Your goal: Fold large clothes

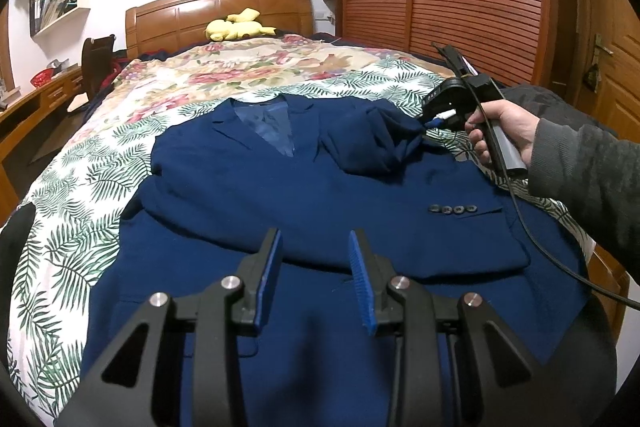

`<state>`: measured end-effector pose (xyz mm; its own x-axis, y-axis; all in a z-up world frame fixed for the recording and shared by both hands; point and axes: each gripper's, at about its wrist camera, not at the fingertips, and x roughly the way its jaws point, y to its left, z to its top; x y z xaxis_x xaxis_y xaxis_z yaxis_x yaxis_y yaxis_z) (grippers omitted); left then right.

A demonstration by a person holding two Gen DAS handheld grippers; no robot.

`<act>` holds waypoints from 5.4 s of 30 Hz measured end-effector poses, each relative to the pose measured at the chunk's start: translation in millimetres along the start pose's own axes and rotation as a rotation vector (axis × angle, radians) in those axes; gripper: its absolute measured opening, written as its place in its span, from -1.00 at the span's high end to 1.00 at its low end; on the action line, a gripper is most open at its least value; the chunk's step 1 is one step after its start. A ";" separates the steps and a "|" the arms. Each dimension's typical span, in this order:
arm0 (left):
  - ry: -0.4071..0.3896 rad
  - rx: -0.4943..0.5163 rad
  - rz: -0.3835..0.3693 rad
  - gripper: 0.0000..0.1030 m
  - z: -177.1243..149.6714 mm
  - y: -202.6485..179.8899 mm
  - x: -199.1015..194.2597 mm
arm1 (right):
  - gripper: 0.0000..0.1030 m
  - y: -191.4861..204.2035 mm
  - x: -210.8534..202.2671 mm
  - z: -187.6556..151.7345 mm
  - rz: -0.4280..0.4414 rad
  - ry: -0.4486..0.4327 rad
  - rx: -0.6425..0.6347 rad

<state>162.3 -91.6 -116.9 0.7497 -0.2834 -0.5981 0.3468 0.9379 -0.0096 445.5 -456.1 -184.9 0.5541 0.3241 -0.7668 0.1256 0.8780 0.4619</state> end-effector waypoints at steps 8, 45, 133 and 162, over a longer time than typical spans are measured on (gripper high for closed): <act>-0.007 -0.012 0.018 0.37 -0.7 6.8 -3.6 | 0.95 84.4 -71.0 -18.2 0.107 -0.160 -0.305; 0.055 0.062 0.099 0.36 -10.6 -8.5 16.2 | -0.17 64.7 -66.2 -217.0 -0.108 -0.087 -0.679; 0.028 -0.160 0.138 0.99 29.3 117.3 -76.4 | -0.45 60.3 -62.0 -208.9 -0.079 -0.049 -0.607; 0.248 -0.245 0.235 0.82 -110.6 158.0 -71.1 | -0.46 60.9 -61.8 -209.1 -0.084 -0.052 -0.611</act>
<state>101.5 98.9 -164.6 0.6240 -0.0272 -0.7810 0.0155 0.9996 -0.0225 246.8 -349.1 -202.6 0.6037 0.2412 -0.7598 -0.3149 0.9478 0.0507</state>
